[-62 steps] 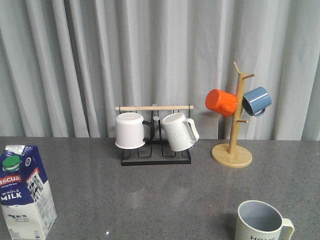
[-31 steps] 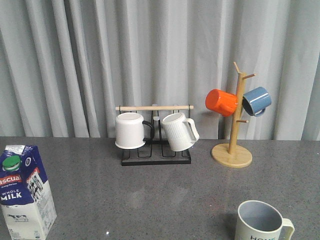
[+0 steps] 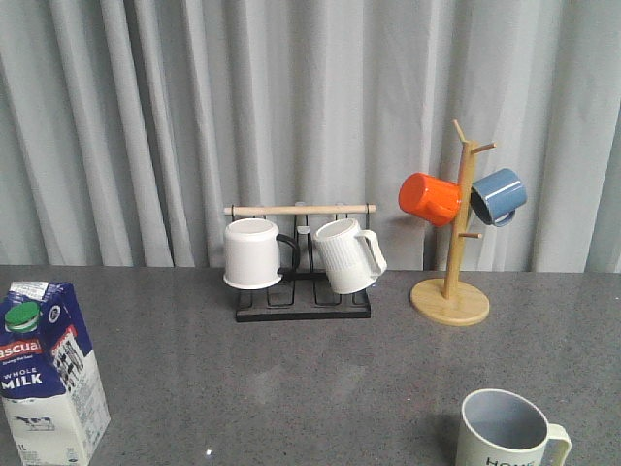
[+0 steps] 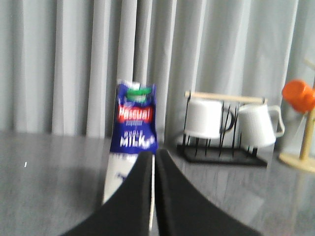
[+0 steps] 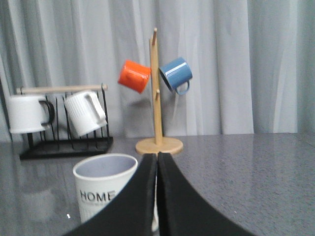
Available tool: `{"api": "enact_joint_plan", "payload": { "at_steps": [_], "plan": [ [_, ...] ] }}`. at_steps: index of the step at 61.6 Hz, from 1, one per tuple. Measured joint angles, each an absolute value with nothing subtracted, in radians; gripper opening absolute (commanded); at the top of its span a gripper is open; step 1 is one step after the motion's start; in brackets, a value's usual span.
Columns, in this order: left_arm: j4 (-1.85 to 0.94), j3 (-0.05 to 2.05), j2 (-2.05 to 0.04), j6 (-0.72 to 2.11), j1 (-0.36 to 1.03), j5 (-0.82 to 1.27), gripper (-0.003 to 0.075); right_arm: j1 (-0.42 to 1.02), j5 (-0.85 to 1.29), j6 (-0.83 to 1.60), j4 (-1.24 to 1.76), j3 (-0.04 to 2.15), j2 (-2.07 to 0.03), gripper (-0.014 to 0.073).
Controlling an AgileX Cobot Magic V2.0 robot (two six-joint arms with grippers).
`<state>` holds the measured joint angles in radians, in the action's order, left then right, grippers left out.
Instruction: Place milk next to cup
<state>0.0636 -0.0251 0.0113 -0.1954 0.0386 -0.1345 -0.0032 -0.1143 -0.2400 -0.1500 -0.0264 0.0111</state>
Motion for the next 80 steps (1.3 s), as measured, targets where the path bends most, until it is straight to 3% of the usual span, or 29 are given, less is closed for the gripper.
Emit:
{"api": "enact_joint_plan", "payload": {
  "at_steps": [16, 25, 30, 41, 48, 54, 61, 80],
  "plan": [
    [0.064, -0.025, 0.011, -0.201, 0.039, -0.306, 0.0, -0.003, -0.121, -0.245, -0.033, -0.025, 0.011, -0.0001],
    [0.064, -0.02, 0.011, -0.259, 0.039, -0.243, 0.0022, -0.003, 0.086, -0.244, -0.024, 0.117, -0.004, 0.0061],
    [0.064, 0.033, 0.011, -0.318, 0.039, -0.084, 0.0045, -0.003, 0.211, -0.242, -0.024, 0.244, -0.073, 0.0147],
    [0.044, 0.157, 0.011, -0.379, 0.039, 0.241, 0.016, -0.003, 0.304, -0.222, -0.024, 0.459, -0.245, 0.0481],
    [-0.027, 0.186, 0.011, -0.392, 0.039, 0.312, 0.0283, -0.003, 0.266, -0.222, -0.024, 0.504, -0.327, 0.0569],
    [-0.117, 0.187, 0.011, -0.416, 0.039, 0.299, 0.0358, -0.003, 0.186, -0.223, -0.012, 0.506, -0.352, 0.0569],
    [-0.163, 0.188, 0.011, -0.426, 0.039, 0.251, 0.0385, -0.003, 0.154, -0.208, -0.005, 0.517, -0.359, 0.0556],
    [-0.17, 0.324, -0.121, -0.271, 0.039, 0.343, 0.0384, -0.003, 0.487, -0.112, -0.042, 0.738, -0.658, 0.0527]
  ]
}}
